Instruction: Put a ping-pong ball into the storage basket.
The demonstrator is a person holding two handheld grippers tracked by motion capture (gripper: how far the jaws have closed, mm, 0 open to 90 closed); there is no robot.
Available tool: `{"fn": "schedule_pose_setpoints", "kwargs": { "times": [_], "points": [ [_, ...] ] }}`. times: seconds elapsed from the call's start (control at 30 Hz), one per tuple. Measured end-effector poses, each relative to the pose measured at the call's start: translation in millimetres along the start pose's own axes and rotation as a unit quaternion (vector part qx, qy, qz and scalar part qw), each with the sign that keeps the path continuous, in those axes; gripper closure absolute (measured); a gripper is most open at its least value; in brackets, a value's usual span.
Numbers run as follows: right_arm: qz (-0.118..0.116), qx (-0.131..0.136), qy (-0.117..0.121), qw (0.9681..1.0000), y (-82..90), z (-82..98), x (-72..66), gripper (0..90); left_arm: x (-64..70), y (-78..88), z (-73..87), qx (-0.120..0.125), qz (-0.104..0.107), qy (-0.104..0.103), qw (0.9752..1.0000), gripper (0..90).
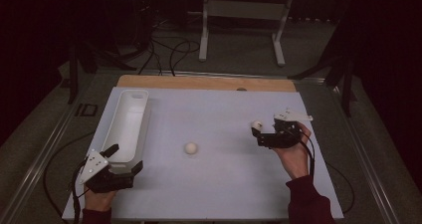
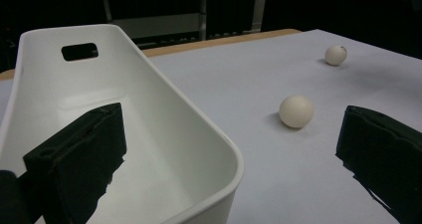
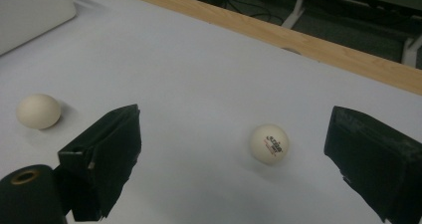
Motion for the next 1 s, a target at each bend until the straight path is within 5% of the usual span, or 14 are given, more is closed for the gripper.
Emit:
{"fn": "schedule_pose_setpoints", "kwargs": {
  "times": [0.47,1.0],
  "points": [
    [0.001,-0.008,-0.012,0.9999,-11.1,0.0,7.5,7.7,0.2,-0.7,0.2,-0.002,-0.001,-0.001,1.0000,0.0],
    [0.002,-0.022,0.001,0.9998,-23.2,-5.2,8.0,7.7,0.0,0.0,0.0,-0.002,-0.001,-0.004,1.0000,0.0]
  ]
}}
Point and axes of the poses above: each handheld gripper's, and its own axes: y roughly backward along the jaws, z roughly out of its underside, x roughly to its right, the point moved 8 cm from there along -y, roughly forward along the jaws, and after that the axes turned 1 degree about x, right-handed, at the moved point
